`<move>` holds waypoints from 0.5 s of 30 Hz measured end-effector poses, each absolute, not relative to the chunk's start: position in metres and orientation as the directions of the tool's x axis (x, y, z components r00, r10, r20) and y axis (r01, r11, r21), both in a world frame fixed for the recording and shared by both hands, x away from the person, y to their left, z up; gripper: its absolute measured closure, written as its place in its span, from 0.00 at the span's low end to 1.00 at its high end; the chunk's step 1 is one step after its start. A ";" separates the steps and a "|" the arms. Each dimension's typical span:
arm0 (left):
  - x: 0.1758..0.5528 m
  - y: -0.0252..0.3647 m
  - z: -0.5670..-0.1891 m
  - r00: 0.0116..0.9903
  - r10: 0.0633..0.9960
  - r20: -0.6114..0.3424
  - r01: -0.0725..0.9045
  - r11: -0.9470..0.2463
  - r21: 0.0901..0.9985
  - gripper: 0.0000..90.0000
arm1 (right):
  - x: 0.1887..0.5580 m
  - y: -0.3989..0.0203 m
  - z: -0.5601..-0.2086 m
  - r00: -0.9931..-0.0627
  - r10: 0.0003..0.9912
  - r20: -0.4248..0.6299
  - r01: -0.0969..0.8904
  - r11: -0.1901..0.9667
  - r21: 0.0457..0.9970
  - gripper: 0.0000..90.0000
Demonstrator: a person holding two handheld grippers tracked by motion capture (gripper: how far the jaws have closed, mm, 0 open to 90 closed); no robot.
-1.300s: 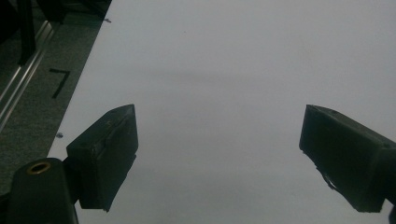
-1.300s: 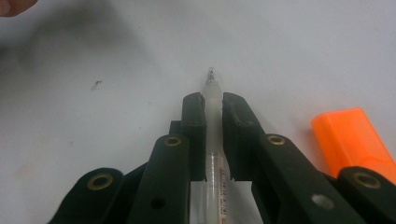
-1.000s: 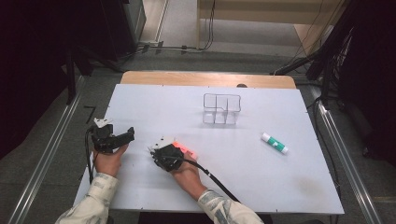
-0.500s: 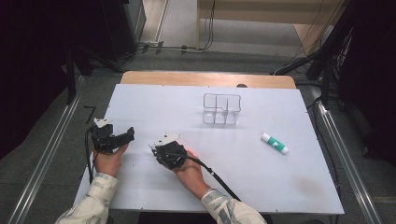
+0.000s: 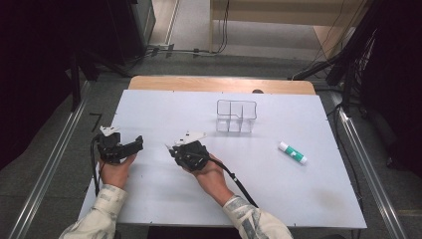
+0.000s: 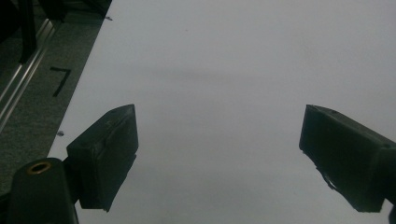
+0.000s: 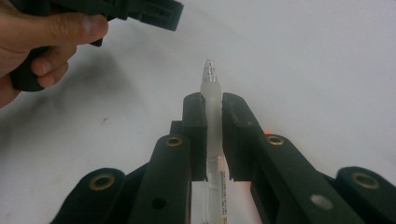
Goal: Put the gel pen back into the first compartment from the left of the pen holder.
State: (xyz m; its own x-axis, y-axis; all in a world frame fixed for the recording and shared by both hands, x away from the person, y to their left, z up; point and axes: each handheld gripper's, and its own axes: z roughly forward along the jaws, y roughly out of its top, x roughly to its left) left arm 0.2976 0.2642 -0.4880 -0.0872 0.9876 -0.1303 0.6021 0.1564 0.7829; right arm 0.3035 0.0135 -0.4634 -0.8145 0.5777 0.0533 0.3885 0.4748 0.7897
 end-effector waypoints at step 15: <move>0.297 0.265 -0.488 -0.086 0.988 -0.131 0.607 0.156 0.779 0.13 | 0.329 -0.013 -0.442 -0.766 0.643 0.014 0.386 0.442 0.809 0.87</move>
